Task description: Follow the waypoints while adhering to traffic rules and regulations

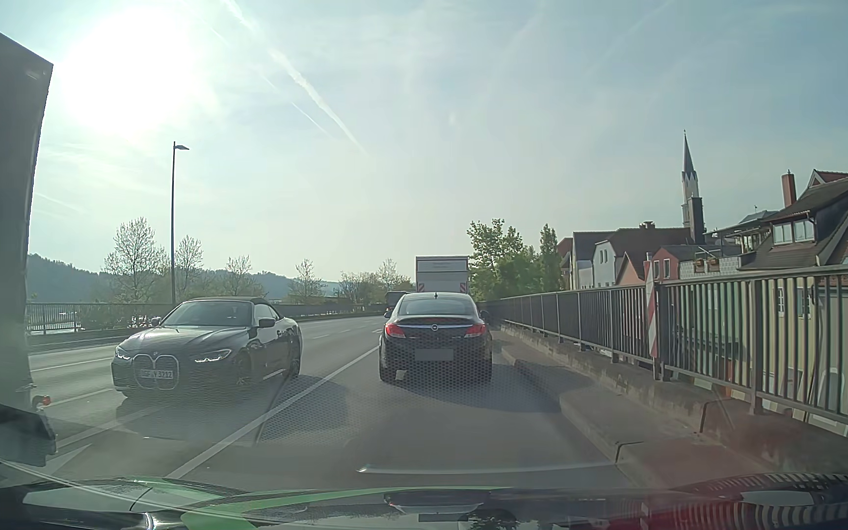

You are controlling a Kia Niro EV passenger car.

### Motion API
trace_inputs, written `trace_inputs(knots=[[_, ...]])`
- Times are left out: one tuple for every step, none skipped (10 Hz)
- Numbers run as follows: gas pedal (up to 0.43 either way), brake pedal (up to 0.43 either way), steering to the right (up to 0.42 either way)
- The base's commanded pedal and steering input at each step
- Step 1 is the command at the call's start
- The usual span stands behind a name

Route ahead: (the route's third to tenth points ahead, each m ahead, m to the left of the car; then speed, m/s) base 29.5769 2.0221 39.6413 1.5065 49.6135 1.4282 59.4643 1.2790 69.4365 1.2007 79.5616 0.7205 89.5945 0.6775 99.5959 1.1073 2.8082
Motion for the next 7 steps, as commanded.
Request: trace_inputs(knots=[[0.000,0.000,-0.004],[0.000,0.000,-0.002],[0.000,0.000,-0.001],[0.000,0.000,-0.001],[0.000,0.000,-0.001],[0.000,0.000,0.000],[0.000,0.000,0.000]])
